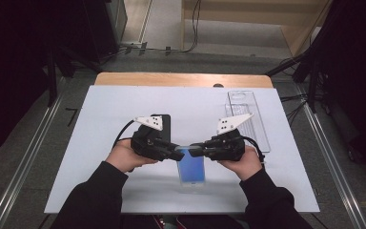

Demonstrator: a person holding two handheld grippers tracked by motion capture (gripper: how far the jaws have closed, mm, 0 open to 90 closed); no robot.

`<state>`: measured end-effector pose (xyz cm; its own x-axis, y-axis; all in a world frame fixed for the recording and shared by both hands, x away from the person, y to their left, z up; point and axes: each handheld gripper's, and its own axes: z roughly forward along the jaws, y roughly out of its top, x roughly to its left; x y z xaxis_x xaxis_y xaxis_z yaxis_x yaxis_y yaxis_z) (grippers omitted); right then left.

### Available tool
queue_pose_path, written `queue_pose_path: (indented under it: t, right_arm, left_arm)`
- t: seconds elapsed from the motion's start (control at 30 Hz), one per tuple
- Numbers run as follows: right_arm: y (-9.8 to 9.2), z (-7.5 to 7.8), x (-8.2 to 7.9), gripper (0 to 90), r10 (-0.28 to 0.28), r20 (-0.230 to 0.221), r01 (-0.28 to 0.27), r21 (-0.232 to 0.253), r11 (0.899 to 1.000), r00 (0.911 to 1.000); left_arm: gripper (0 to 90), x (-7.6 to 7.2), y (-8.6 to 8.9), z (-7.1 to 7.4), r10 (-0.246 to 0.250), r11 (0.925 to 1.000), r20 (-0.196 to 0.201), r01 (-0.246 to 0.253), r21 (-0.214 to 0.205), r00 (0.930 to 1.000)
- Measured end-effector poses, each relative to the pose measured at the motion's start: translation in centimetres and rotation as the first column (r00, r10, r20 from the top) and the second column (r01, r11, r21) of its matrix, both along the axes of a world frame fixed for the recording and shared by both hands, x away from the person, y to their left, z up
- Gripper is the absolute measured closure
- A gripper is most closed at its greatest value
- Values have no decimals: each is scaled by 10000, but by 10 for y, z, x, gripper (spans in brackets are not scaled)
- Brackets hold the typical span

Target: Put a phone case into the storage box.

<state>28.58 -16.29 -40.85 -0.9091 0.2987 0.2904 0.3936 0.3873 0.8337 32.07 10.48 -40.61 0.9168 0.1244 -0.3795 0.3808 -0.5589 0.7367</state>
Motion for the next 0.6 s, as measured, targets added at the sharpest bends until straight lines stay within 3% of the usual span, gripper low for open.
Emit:
queue_pose_path:
  t: [0.13, 0.23, 0.37, 0.43, 0.6]
  right_arm:
    - [2, 0, 0, 771, 41, -64, -41, 56, 10000, 10000]
    - [1, -1, 0, 768, 113, -139, -110, 179, 9998, 9998]
    - [1, -1, 0, 759, 187, -128, -186, 114, 9998, 9997]
    - [1, -1, 0, 710, 150, -169, -147, 175, 9997, 9997]
    - [-4, 2, -1, 474, -246, 55, 242, 662, 9975, 9997]
  left_arm:
    - [802, -1, 0, 1, -195, 9998, 135, 196, -79, 9997]
    - [809, -1, 1, 2, -319, 9991, 224, 325, -271, 9992]
    - [813, -1, 2, 3, -277, 9994, 223, 281, -206, 9994]
    - [814, -1, 2, 4, -155, 9998, 137, 157, -140, 9998]
    - [814, 1, 6, 8, 172, 9999, -96, -172, 3, 9998]
